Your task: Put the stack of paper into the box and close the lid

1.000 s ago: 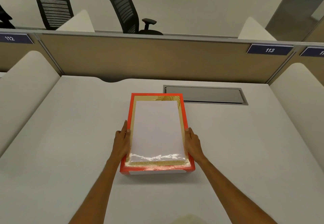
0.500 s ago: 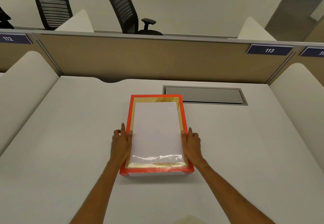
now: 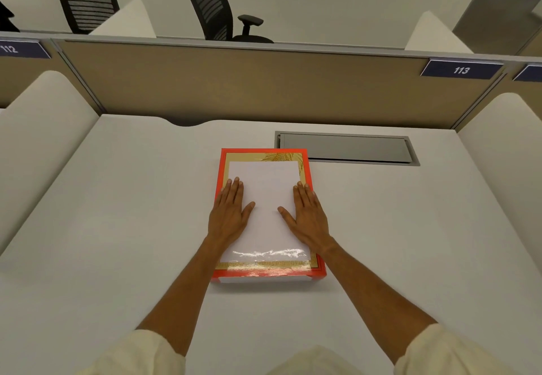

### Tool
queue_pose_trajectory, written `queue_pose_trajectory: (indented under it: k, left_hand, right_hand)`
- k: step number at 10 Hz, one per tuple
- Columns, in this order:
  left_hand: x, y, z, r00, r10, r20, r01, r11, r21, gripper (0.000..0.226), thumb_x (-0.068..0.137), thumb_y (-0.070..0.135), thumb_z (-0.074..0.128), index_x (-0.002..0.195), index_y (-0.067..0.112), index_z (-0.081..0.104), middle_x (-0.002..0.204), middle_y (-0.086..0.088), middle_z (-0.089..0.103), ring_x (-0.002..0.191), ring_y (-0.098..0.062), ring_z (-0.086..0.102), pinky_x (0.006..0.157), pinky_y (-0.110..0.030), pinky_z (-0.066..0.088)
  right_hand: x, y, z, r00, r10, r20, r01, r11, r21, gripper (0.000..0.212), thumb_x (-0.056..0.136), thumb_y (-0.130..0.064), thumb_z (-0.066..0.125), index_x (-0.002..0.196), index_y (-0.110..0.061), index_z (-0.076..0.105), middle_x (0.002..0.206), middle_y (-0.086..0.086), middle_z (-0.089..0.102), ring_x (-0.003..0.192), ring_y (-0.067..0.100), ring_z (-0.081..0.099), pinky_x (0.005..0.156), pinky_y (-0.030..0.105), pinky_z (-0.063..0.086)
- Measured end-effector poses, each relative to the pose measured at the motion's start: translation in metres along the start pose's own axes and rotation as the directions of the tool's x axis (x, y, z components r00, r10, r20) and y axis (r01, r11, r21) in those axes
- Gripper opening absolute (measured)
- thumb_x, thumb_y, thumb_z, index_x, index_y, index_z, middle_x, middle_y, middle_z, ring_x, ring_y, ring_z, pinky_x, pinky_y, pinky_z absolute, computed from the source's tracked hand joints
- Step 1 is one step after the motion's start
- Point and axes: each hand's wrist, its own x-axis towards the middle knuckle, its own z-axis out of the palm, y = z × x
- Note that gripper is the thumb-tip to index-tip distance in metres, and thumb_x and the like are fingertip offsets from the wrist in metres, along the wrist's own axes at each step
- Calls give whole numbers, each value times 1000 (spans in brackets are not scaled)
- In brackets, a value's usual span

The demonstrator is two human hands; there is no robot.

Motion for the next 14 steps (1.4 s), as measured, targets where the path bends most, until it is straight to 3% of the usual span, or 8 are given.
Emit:
queue_pose_trajectory:
  k: [4, 9, 11, 13, 14]
  left_hand:
    - [2, -4, 12, 1000, 6, 28, -9, 994, 110, 101, 75, 69, -23, 157, 14, 1, 166, -4, -1, 154, -21, -2, 126, -35, 2]
    - [3, -4, 21, 1000, -18, 12, 17, 989, 146, 75, 95, 56, 18, 157, 15, 5, 166, -3, 5, 154, -21, 1, 126, -36, 2]
    - [1, -2, 18, 1000, -16, 22, 13, 989, 146, 80, 92, 60, 7, 157, 14, 4, 166, -3, 3, 154, -21, 0, 126, -37, 3]
    - [1, 4, 13, 999, -40, 11, 39, 998, 50, 110, 69, 75, -28, 156, 12, 0, 166, -5, -3, 153, -20, -3, 126, -36, 0]
    - [3, 17, 11, 998, -53, -31, 53, 999, 4, 112, 68, 77, -27, 156, 12, 0, 166, -5, -3, 153, -20, -3, 126, -36, 0]
  right_hand:
    - [2, 0, 8, 1000, 0, -16, 0, 999, -37, 81, 97, -61, 26, 156, -14, -4, 165, 3, -5, 153, 18, -5, 126, 35, 4]
    - [2, 1, 15, 999, -7, -51, 4, 998, -61, 82, 96, -62, 26, 156, -13, -3, 165, 3, -4, 153, 19, -5, 126, 34, 3]
    - [1, 1, 12, 1000, 4, -24, -5, 998, -59, 82, 96, -61, 26, 156, -13, -4, 165, 3, -5, 153, 19, -6, 126, 34, 2]
    - [-1, 1, 3, 1000, 4, -28, -4, 1000, -6, 84, 96, -62, 28, 155, -13, -4, 165, 4, -5, 153, 19, -5, 126, 33, 1]
    - [-2, 6, -5, 998, 7, -58, -7, 1000, 8, 85, 95, -63, 29, 156, -14, -3, 165, 4, -4, 153, 19, -4, 126, 32, -1]
